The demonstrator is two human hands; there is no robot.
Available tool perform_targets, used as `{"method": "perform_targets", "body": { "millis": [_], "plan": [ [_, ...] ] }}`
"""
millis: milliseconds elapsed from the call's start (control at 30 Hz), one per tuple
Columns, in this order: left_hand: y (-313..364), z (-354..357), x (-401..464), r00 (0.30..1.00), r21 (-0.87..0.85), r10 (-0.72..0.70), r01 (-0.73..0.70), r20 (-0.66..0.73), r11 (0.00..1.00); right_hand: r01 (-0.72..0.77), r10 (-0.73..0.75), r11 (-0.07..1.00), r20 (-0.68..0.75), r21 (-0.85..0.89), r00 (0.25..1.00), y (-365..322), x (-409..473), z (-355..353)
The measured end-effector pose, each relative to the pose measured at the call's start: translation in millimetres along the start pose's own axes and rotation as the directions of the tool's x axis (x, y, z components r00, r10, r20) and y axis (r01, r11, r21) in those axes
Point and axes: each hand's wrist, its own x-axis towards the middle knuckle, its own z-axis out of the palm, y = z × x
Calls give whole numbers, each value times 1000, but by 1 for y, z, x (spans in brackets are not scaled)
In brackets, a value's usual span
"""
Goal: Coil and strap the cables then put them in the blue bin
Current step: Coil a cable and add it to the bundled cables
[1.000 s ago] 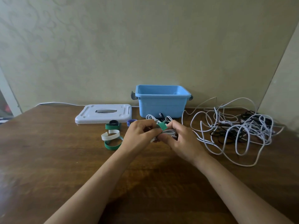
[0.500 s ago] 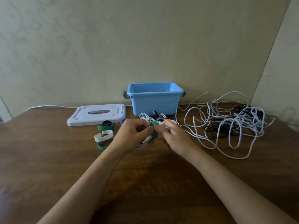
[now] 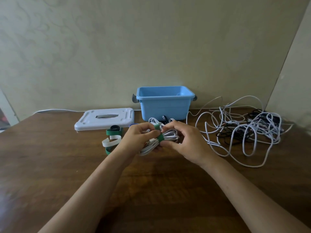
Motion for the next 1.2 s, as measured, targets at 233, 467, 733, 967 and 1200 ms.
{"method": "perform_targets", "body": {
  "millis": [233,467,733,967,1200],
  "plan": [
    [2,2,0,994,202,97,-85,-51,976,-30,30,999,30,-13,999,1,1,-3],
    [2,1,4,977,465,215,-188,-5,865,-66,67,997,24,-41,997,3,0,0],
    [-7,6,4,931,581,365,-296,-2,758,-174,174,983,15,55,985,5,0,4],
    [-10,8,6,910,566,414,-324,-33,758,-277,267,954,96,118,959,4,2,4],
    [-11,10,4,929,481,365,-294,-60,826,-328,308,922,124,206,943,3,2,3]
  ]
}}
